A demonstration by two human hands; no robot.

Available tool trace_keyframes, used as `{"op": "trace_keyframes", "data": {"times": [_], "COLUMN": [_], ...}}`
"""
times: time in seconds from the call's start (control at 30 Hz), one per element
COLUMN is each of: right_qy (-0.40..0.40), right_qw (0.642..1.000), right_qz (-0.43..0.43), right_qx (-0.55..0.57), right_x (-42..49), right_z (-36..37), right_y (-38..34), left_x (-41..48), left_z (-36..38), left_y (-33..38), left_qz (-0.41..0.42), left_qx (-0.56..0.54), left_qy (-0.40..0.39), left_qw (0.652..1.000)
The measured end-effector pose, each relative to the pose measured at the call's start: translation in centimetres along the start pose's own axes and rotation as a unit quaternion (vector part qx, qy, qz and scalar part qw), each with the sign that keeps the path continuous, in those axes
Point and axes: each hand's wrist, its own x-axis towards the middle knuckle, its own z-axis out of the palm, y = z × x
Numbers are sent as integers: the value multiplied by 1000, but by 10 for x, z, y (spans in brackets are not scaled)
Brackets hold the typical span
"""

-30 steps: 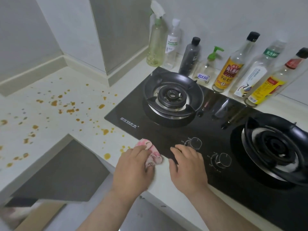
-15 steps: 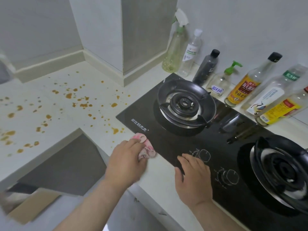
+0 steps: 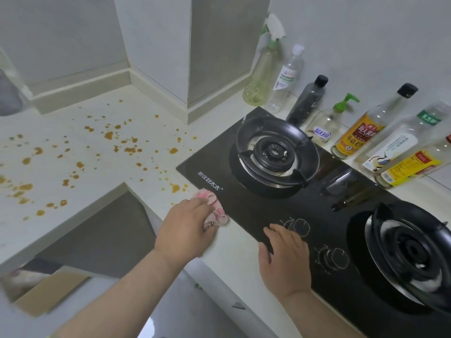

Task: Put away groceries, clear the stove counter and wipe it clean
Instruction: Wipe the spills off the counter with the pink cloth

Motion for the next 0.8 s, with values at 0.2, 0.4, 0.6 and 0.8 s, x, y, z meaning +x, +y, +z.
{"op": "trace_keyframes", "data": {"times": [0.2,0.4,0.6,0.8], "right_qy": [-6,-17,47,17], "right_qw": [1000,1000,978,968], "right_qz": [0,-1,-130,-205], "right_qx": [-6,15,154,141], "right_x": [0,-1,54,103], "right_z": [-4,-8,-17,11], "right_y": [-2,-2,-24,-51], "left_x": [2,3,4,5], "left_z": [0,1,3,5], "left_y": [1,7,10,15], "left_qz": [-18,-50,-105,-153], "left_qx": [-13,-28,-27,-13], "left_qy": [-7,21,45,83], "left_qw": [1000,998,993,985]}}
